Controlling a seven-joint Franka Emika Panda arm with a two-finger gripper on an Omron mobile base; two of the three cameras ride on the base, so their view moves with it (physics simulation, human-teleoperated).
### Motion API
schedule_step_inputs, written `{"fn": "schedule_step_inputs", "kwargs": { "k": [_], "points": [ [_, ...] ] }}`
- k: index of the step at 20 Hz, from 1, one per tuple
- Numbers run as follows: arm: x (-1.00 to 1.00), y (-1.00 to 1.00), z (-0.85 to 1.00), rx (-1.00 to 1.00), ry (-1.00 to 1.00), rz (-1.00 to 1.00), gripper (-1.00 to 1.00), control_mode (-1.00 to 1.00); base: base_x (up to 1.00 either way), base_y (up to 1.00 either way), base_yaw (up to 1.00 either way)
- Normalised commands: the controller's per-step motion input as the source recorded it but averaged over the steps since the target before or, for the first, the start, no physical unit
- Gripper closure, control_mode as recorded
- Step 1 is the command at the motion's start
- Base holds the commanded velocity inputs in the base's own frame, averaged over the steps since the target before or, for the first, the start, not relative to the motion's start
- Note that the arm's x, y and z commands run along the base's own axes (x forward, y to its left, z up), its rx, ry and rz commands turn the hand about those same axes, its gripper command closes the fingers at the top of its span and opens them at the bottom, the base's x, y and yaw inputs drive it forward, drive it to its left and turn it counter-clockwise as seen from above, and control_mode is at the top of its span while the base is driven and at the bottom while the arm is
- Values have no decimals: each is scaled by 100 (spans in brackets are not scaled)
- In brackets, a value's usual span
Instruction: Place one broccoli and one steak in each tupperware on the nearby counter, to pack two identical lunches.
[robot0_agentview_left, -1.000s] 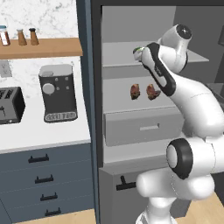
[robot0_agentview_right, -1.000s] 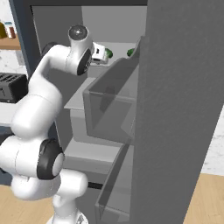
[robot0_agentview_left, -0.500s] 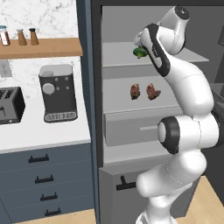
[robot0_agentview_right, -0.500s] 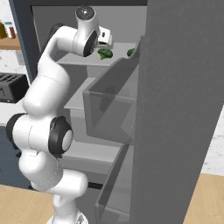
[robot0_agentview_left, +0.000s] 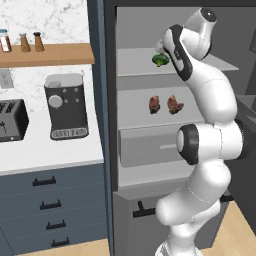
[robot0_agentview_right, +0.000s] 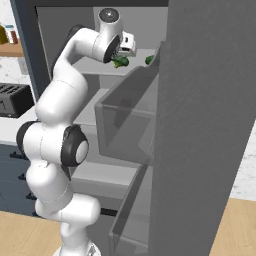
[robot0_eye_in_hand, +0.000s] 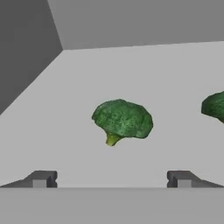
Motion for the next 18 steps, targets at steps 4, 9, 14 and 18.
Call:
{"fn": "schedule_step_inputs", "kwargs": {
  "k": [4,9,14,18],
  "points": [
    [21,0,-28,-10,-2,7,-100,-100,0,0,0],
    [30,0,-30,-12,-1,6,-100,-100,0,0,0],
    [34,0,-20,-14,-5,2,-100,-100,0,0,0],
    [36,2,-4,-18,-8,0,-100,-100,0,0,0]
  ]
}}
